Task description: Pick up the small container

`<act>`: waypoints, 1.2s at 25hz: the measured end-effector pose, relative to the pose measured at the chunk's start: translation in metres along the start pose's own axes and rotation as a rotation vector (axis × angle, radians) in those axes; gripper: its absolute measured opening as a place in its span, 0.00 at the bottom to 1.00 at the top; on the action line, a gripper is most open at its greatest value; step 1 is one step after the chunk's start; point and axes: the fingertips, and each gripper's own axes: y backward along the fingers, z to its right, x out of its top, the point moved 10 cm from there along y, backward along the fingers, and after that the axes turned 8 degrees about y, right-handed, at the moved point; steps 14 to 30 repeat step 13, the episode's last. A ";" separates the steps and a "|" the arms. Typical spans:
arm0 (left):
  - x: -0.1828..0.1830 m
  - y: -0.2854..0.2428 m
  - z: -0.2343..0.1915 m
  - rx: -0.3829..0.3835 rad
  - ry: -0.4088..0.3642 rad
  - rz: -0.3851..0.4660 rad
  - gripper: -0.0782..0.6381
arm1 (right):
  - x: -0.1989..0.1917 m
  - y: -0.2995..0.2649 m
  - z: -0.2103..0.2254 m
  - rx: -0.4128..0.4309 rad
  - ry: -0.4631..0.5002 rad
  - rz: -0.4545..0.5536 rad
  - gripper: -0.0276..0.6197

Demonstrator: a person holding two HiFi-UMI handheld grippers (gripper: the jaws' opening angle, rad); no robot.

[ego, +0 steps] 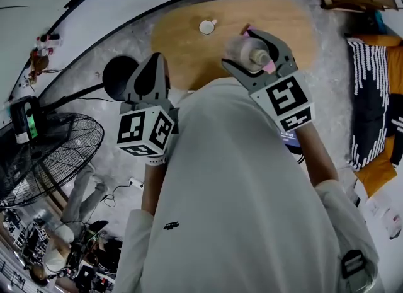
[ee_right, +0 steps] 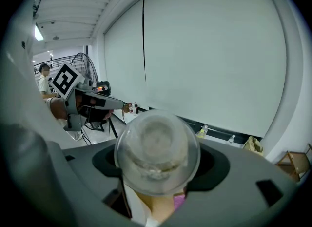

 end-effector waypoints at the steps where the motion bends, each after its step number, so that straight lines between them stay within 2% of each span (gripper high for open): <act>1: 0.000 0.000 0.000 -0.001 0.000 -0.001 0.14 | 0.001 0.000 -0.001 0.000 -0.001 -0.001 0.57; 30: -0.006 0.007 0.001 -0.004 0.008 -0.008 0.14 | 0.005 0.002 -0.009 0.015 0.009 0.009 0.57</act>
